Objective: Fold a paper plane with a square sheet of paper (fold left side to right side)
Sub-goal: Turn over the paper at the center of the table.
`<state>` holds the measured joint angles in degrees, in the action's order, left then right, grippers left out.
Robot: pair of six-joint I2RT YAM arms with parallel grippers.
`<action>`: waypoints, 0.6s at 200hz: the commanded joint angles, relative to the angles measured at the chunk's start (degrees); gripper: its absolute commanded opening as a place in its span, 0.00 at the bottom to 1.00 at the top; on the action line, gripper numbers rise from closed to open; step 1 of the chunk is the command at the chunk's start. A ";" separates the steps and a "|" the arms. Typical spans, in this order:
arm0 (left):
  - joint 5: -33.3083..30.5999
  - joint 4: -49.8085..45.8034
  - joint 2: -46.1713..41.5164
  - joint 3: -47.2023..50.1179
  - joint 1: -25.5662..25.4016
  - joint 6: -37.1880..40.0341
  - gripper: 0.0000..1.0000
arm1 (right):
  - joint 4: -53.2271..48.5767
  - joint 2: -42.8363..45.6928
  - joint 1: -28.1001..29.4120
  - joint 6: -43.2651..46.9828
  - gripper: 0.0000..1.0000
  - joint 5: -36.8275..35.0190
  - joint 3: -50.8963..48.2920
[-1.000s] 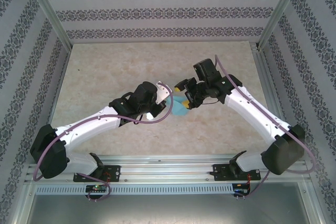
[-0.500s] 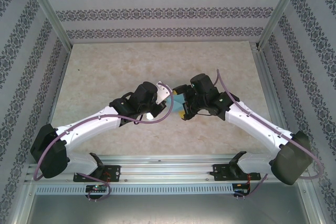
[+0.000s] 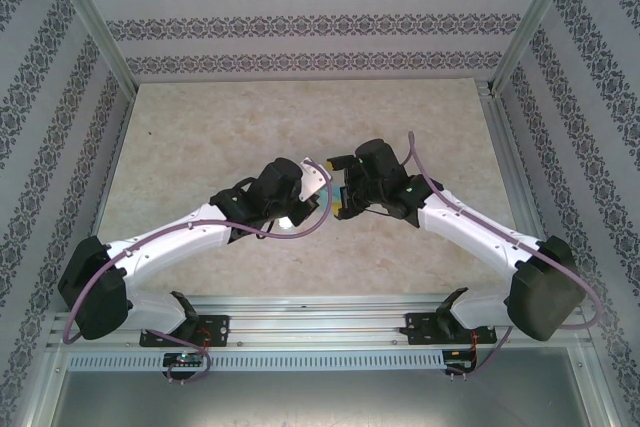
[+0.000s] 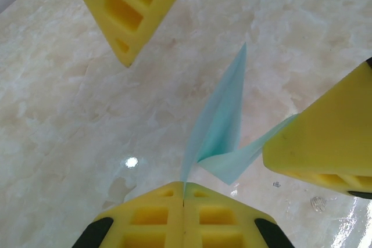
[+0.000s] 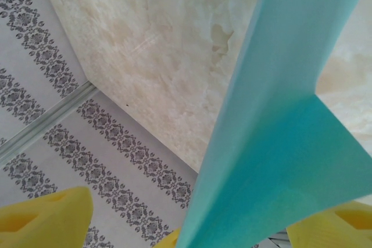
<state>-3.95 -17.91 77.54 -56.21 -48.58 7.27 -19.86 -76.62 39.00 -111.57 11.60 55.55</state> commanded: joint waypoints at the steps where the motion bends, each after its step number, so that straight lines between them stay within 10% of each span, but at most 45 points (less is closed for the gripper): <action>1: 0.03 1.49 -0.76 -0.62 -1.17 0.24 0.00 | 1.43 -0.41 0.63 -1.46 0.81 -0.74 1.00; 120: 0.61 2.24 -1.92 0.91 -2.05 3.04 0.00 | 0.38 -0.28 0.01 0.00 0.31 0.64 0.69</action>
<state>-3.75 -17.85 77.49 -55.99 -49.56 8.38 -19.27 -77.10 38.98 -112.44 12.08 55.55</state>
